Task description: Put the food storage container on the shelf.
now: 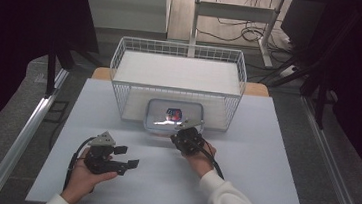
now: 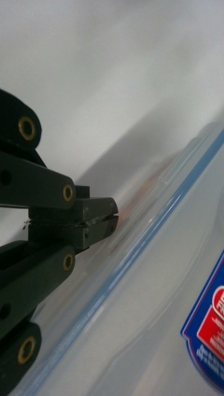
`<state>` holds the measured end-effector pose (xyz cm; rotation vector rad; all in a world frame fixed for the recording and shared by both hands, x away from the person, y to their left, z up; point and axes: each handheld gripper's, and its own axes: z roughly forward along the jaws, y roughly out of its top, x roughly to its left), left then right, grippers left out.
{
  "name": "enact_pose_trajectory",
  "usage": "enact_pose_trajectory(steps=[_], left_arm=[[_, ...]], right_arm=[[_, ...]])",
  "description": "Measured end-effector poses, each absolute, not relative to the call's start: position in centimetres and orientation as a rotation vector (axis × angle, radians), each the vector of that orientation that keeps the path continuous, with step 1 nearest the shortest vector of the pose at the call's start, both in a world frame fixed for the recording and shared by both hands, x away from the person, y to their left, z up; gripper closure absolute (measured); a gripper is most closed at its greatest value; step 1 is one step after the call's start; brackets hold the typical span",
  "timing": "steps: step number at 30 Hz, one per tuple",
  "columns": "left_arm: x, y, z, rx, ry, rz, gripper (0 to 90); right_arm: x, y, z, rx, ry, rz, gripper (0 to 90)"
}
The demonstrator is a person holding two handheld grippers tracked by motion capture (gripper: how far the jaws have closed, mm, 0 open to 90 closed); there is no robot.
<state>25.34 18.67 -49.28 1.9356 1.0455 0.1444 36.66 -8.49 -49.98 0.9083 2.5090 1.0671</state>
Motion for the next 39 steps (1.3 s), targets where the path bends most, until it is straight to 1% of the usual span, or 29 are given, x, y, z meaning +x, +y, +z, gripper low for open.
enact_pose_trajectory(steps=[11, 17, 22, 26, 39], left_arm=[[25.4, 18.7, -49.4, 1.94, 1.047, 0.143, 27.5], [25.5, 18.9, -49.4, 1.933, 1.06, 0.143, 27.5], [25.6, 18.9, -49.4, 1.932, 1.061, 0.14, 27.5], [25.7, 19.0, -49.5, 1.932, 1.062, 0.139, 27.5], [25.7, 19.0, -49.5, 1.931, 1.06, 0.139, 27.4]], right_arm=[[38.4, -8.9, -49.7, 0.965, 2.455, 1.116, 89.1], [39.3, -7.6, -49.8, 0.952, 2.442, 1.115, 89.2], [41.1, -6.7, -50.2, 0.997, 2.42, 1.099, 89.1], [42.1, -7.0, -50.8, 1.054, 2.41, 1.09, 89.1], [43.1, -7.0, -50.7, 1.086, 2.397, 1.069, 89.1]])
